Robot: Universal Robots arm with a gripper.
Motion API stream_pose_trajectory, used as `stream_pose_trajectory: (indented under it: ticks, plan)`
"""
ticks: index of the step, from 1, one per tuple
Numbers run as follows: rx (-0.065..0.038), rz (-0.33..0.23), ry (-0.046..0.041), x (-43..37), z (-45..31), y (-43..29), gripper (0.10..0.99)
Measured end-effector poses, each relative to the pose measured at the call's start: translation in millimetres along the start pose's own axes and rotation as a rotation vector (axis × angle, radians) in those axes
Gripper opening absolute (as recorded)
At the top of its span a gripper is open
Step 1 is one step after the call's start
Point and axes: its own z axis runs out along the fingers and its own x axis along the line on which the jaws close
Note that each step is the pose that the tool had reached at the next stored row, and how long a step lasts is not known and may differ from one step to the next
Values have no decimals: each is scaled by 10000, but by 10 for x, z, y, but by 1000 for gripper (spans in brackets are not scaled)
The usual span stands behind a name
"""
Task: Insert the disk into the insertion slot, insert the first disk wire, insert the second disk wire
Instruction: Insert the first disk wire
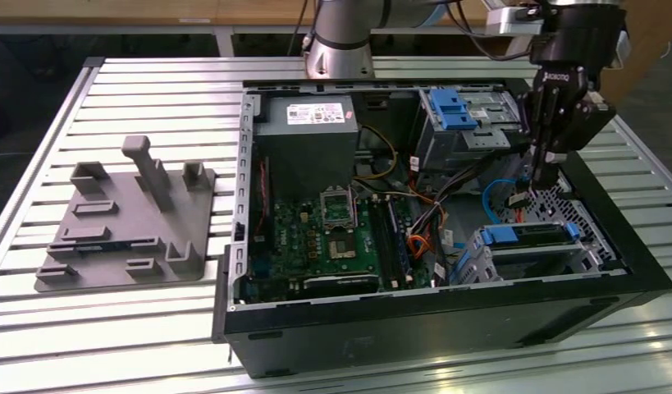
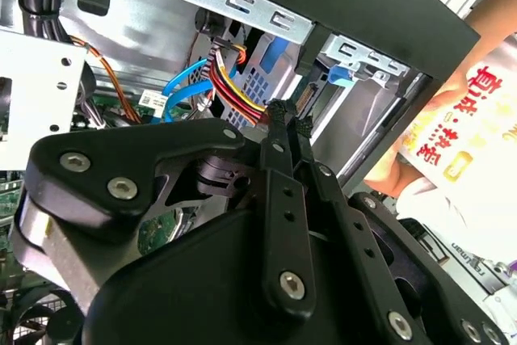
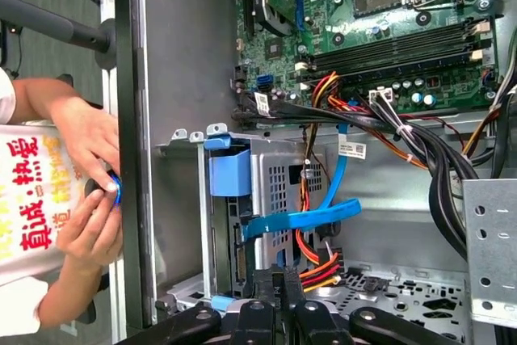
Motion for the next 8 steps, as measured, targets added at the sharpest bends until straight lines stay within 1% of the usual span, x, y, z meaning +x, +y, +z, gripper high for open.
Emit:
stream_pose_trajectory:
  ticks: [2, 4, 5, 7, 8]
  plan:
    - [-10, -4, -149, 25, -8, -1, 161]
    - [-19, -8, -276, 51, -8, -3, 161]
    - [-24, -11, -364, 61, -5, -3, 161]
    - [-42, -22, -645, 79, 5, -5, 161]
    - [-49, -25, -743, 89, 12, -6, 161]
